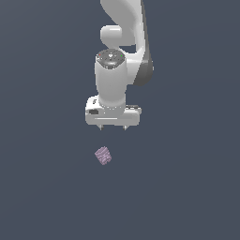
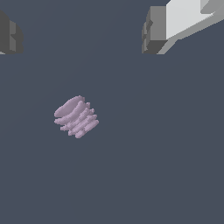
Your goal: Pick up the object and move it to a goal position.
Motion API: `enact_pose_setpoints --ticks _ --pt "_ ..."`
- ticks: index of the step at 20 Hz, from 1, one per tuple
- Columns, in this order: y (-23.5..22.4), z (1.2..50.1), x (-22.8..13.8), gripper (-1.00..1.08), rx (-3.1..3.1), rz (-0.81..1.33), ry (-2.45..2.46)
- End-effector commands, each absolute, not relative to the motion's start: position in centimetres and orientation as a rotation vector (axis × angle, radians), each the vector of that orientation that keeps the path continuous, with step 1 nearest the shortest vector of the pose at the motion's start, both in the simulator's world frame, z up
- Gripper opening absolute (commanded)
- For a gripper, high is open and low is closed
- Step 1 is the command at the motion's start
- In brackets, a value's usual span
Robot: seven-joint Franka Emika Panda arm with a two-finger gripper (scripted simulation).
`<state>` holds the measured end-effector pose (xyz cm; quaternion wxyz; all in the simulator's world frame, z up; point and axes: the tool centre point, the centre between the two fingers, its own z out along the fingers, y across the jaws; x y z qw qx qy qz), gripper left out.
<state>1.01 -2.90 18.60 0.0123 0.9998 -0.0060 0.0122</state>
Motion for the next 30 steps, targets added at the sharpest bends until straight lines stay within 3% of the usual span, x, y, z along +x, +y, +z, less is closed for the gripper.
enact_pose_setpoints --ticks 1,11,30 --pt "-2.9 18.6 1.0 1.00 3.117 0.038 -0.019" --pt "0.9 19.9 1.2 1.00 3.139 0.076 0.031" --pt "-1.7 16.8 3.5 1.00 3.113 0.049 0.330"
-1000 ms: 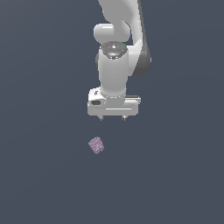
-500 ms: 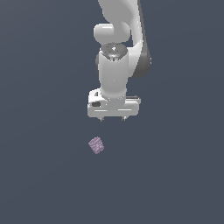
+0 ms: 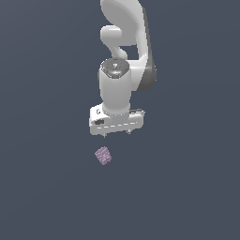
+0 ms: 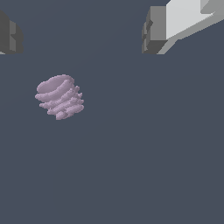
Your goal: Pick up the object and move it to a goal position.
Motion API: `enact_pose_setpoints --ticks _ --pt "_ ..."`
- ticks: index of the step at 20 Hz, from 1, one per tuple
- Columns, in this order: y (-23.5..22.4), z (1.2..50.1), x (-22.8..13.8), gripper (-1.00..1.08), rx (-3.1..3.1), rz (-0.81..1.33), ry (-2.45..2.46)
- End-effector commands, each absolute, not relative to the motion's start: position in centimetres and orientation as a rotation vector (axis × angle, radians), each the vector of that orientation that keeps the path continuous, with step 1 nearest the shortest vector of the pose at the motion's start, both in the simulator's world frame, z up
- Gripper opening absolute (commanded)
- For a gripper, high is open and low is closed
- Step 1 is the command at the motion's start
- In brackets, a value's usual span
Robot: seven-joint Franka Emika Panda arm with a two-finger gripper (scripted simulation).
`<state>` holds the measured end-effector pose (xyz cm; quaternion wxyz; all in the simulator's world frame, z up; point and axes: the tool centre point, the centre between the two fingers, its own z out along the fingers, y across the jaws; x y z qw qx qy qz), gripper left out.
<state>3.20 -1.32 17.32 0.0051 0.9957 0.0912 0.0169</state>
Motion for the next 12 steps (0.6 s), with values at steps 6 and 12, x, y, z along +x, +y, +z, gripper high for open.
enact_pose_setpoints --ticks 6,12 --pt "-3.5 14.5 4.9 1.00 3.083 0.031 0.538" --pt "-5.4 12.2 6.0 1.00 3.045 0.015 0.737"
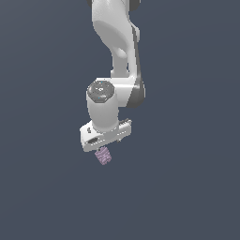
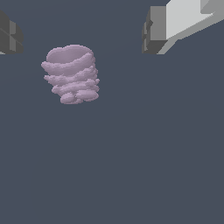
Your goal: Pick up the object and move it to a goal position.
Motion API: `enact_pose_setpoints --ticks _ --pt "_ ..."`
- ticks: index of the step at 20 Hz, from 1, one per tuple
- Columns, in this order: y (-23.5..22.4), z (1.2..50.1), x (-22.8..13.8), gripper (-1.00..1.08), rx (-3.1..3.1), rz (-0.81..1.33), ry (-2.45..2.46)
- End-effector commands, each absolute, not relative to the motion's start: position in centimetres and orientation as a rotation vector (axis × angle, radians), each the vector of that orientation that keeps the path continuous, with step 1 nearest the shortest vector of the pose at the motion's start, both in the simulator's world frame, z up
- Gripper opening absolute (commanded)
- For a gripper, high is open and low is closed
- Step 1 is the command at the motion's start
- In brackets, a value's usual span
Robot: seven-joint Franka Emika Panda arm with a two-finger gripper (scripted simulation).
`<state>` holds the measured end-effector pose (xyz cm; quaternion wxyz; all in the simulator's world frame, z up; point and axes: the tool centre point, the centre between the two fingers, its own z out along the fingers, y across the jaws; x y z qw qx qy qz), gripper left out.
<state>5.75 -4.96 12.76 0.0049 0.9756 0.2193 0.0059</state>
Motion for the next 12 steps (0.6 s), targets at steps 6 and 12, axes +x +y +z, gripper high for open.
enact_pose_setpoints --ticks 6,12 --pt "-6.8 10.4 6.7 1.00 3.011 0.006 0.881" --pt "-7.7 9.3 7.1 1.00 2.989 0.001 0.963"
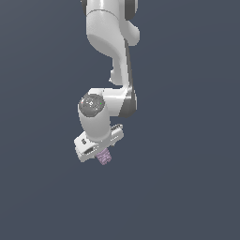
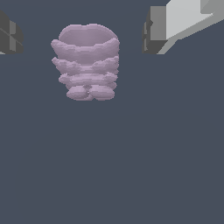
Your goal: Pick up the object and move it to a goal position.
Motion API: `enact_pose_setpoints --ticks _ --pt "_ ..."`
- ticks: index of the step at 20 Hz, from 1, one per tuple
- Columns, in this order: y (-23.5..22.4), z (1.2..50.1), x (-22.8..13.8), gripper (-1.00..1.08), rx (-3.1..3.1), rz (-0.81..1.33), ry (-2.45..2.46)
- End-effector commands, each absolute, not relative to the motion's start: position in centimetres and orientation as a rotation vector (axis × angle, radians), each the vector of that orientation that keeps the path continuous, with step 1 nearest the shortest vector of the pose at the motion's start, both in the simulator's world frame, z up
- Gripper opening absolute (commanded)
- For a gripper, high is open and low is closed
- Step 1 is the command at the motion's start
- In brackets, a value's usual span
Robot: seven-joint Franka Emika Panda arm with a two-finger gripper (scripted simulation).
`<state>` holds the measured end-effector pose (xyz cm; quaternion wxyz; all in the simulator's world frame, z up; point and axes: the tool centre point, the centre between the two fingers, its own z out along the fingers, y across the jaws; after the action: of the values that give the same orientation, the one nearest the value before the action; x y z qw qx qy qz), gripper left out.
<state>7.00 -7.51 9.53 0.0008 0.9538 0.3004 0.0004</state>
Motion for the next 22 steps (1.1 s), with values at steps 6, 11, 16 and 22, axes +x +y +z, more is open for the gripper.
enact_pose_setpoints --ticks 6,11,16,22 --pt "-7.9 9.1 7.1 1.00 2.985 -0.001 0.978" --pt "-7.9 8.1 7.1 1.00 2.985 -0.001 0.979" --pt "-7.8 5.3 7.0 1.00 2.984 0.000 0.983" --pt "-7.9 4.0 7.1 1.00 2.984 0.000 0.984"
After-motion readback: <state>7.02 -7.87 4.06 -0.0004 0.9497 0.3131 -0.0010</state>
